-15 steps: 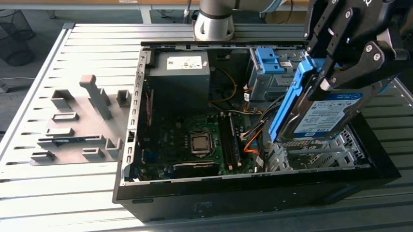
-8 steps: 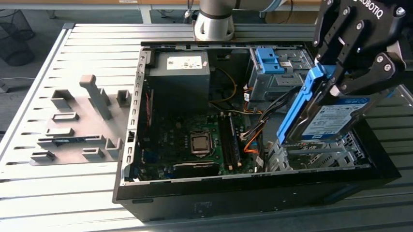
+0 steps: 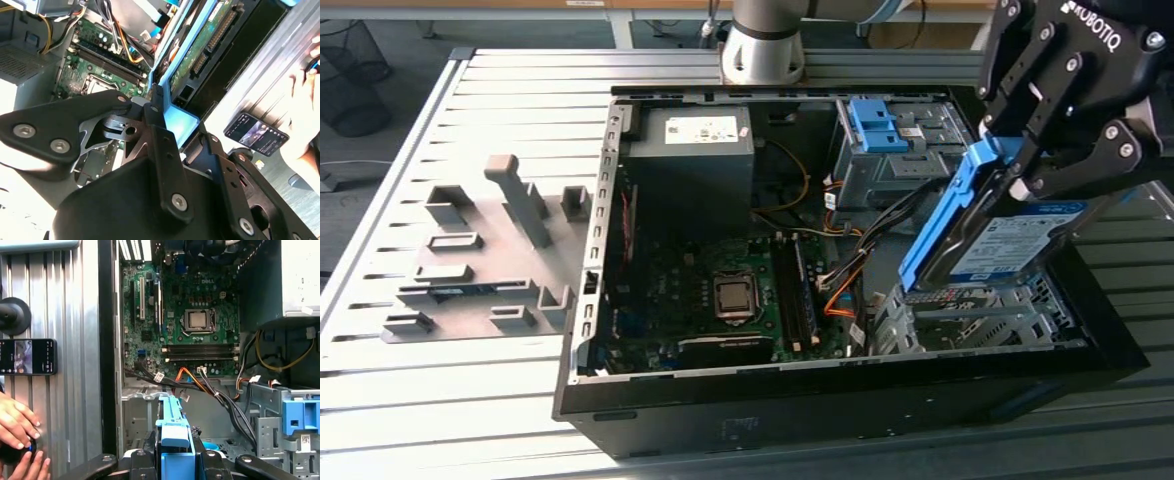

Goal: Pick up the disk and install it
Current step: 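Insert the disk into the insertion slot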

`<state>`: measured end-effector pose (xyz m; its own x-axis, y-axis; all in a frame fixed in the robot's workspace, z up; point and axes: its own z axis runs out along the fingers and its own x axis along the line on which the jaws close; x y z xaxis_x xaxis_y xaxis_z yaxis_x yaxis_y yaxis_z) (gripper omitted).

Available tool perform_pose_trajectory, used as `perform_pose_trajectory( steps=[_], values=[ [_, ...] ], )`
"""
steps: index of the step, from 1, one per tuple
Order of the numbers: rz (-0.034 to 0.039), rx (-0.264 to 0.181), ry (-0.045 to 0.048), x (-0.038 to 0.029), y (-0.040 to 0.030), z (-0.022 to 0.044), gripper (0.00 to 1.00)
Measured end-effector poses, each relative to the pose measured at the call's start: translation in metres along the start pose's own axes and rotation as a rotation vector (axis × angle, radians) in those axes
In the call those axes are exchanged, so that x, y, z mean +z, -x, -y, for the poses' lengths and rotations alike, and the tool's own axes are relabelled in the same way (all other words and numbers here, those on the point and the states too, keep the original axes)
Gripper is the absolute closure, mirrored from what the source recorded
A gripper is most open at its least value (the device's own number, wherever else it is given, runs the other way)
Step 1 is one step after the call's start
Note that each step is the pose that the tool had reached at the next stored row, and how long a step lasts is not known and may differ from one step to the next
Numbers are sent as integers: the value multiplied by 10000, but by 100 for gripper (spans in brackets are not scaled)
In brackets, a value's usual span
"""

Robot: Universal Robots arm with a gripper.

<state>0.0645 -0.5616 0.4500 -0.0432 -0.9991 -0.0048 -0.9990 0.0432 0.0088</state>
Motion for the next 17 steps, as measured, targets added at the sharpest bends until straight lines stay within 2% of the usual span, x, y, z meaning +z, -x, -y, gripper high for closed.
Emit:
perform_pose_trajectory(
  steps=[8, 17],
  values=[
    [3, 89, -1, 38, -54, 26, 63],
    [0, 143, -1, 78, -59, 36, 63]
  ],
)
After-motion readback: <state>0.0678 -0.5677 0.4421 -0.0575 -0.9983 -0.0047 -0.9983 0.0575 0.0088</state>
